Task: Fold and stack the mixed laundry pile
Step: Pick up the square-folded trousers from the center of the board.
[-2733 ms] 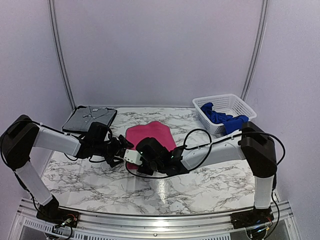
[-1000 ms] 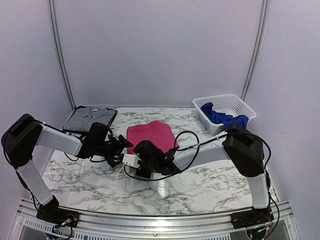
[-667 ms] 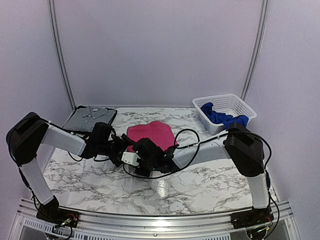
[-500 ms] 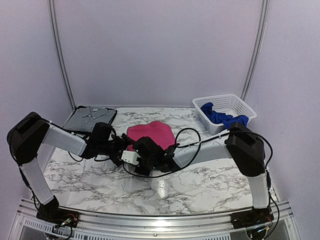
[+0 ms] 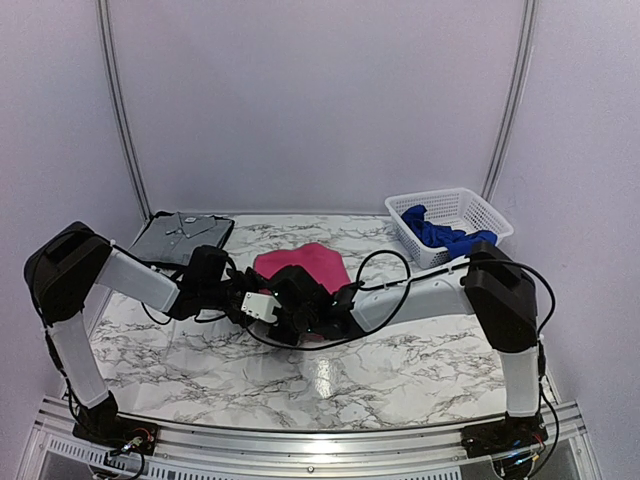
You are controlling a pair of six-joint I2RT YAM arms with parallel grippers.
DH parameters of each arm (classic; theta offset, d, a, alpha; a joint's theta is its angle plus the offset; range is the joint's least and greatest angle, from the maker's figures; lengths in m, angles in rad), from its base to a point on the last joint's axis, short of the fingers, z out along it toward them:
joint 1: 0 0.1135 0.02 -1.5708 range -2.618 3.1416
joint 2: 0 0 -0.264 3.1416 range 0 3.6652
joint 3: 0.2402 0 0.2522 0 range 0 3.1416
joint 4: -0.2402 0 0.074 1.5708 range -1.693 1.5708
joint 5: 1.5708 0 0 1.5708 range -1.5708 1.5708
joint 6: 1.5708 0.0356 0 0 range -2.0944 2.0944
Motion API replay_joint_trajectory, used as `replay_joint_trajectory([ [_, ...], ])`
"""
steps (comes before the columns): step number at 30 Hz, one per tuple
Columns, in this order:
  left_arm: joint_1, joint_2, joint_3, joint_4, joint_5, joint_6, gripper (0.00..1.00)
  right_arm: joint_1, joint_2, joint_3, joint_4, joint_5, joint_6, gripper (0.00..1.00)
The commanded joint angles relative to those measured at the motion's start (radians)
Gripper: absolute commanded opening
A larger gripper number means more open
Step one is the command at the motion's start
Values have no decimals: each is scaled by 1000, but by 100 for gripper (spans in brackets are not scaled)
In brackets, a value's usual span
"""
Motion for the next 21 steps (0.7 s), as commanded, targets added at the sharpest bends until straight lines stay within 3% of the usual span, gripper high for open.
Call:
replay_joint_trajectory([
  [1, -5, 45, 30, 95, 32, -4, 68, 41, -11, 21, 50, 3, -9, 0],
  [4, -5, 45, 30, 140, 50, 11, 25, 51, -6, 24, 40, 29, -2, 0],
  [6, -5, 24, 28, 135, 41, 44, 6, 54, -17, 22, 34, 61, 7, 3],
  [7, -5, 12, 25, 122, 32, 56, 0, 56, -28, 19, 32, 80, 13, 9],
  [9, -4, 0, 57, 22, 17, 130, 0, 56, -60, 8, 28, 107, 36, 24],
  [14, -5, 38, 316, -539, -47, 460, 0, 52, -181, -59, 4, 176, 110, 66],
  [17, -2, 96, 484, -766, -96, 645, 0, 47, -267, -122, -2, 194, 172, 92],
  [18, 0, 111, 532, -817, -111, 699, 0, 45, -293, -137, -13, 203, 194, 97],
  [21, 10, 160, 672, -960, -157, 850, 0, 27, -385, -177, -58, 217, 271, 99],
])
